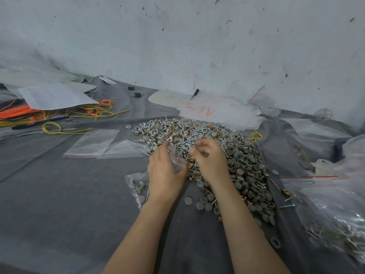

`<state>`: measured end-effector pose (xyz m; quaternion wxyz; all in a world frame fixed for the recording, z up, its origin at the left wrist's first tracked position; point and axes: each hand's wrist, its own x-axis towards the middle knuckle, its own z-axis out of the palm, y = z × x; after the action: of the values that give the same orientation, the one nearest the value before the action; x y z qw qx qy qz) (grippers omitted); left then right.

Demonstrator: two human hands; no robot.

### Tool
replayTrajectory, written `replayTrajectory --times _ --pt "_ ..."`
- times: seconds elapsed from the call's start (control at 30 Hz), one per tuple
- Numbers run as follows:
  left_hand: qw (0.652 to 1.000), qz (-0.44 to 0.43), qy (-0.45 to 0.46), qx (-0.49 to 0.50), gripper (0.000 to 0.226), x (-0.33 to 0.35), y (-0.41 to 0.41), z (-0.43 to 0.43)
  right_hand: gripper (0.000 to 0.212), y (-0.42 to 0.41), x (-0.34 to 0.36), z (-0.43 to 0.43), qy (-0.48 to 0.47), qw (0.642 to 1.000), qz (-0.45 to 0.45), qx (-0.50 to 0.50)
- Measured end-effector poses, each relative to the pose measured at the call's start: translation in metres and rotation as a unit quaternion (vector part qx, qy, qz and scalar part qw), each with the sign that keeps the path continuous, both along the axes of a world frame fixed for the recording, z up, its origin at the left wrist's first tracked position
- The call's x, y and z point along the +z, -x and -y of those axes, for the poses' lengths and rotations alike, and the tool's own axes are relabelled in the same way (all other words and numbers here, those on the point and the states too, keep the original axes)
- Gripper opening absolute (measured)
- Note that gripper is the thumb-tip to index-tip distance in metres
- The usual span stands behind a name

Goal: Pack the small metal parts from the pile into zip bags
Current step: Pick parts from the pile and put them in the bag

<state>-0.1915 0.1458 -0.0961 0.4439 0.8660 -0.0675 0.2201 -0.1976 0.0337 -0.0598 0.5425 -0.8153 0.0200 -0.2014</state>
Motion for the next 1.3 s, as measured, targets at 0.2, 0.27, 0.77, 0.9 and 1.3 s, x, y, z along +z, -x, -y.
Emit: replayTrajectory --times 0.2,0.27,0.77,0.9,1.3 --pt "1.0 0.002 0.01 -0.001 0.075 0.0 0.0 -0.002 0.01 -0.001 -0.001 -0.002 0.013 0.999 0.003 0.044" --pt "1.0 0.006 0.019 0.007 0.074 0.001 -0.001 -0.001 0.014 -0.002 -0.005 0.008 0.1 0.994 -0.02 -0.046" --pt "0.999 0.015 0.028 0.007 0.074 0.001 0.0 -0.001 0.012 -0.003 -0.018 0.009 0.341 0.929 -0.088 -0.116" --pt "1.0 0.003 0.004 0.001 0.076 0.0 0.0 0.0 0.009 -0.005 -0.006 0.006 0.109 0.987 0.052 -0.104" --pt "1.0 0.008 0.019 0.002 0.074 0.0 -0.001 -0.001 0.009 0.0 0.009 0.009 0.15 0.988 -0.004 -0.022"
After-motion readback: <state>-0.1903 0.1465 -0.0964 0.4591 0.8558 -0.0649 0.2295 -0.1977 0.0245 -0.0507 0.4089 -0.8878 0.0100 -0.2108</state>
